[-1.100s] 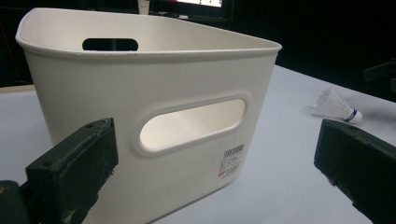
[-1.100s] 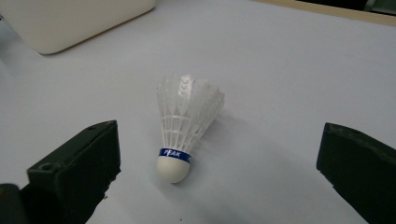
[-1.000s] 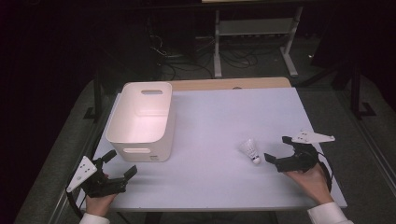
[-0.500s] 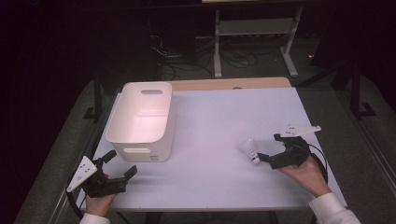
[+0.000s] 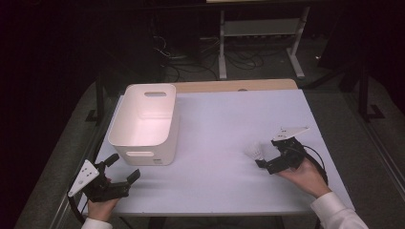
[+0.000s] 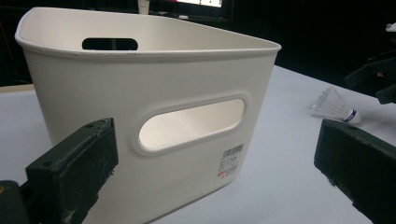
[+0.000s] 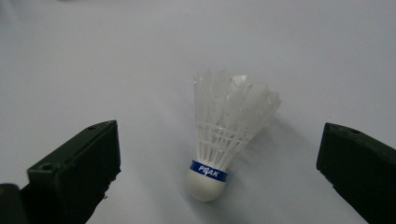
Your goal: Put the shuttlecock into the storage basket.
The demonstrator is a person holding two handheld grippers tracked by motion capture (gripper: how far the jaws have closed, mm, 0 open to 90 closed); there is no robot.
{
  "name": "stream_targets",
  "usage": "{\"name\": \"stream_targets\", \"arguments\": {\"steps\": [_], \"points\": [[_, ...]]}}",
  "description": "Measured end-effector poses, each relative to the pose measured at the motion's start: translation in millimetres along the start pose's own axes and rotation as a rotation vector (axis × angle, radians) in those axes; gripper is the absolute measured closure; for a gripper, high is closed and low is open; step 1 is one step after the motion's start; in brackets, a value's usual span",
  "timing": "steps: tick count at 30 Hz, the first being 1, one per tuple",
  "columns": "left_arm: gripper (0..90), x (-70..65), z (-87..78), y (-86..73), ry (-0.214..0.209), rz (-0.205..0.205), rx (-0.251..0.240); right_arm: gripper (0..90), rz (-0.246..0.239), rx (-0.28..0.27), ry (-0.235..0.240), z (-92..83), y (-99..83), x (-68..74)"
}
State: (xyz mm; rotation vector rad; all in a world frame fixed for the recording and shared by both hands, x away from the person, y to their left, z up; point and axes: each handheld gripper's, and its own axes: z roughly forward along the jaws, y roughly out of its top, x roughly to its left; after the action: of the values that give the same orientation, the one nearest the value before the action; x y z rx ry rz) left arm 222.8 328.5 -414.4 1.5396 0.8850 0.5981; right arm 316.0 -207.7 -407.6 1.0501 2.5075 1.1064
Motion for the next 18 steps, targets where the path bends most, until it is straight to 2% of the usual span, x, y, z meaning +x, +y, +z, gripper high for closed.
{"name": "stream_targets", "arguments": {"steps": [12, 18], "points": [[0.0, -0.4, -0.2, 0.0, -0.001, 0.002, 0.004, 0.0, 0.035, 0.077, -0.012, 8.5, 2.9, 1.2], [0.0, -0.5, -0.2, 0.0, -0.001, 0.001, 0.003, 0.0, 0.033, 0.107, -0.02, 11.5, 4.1, 1.5]]}}
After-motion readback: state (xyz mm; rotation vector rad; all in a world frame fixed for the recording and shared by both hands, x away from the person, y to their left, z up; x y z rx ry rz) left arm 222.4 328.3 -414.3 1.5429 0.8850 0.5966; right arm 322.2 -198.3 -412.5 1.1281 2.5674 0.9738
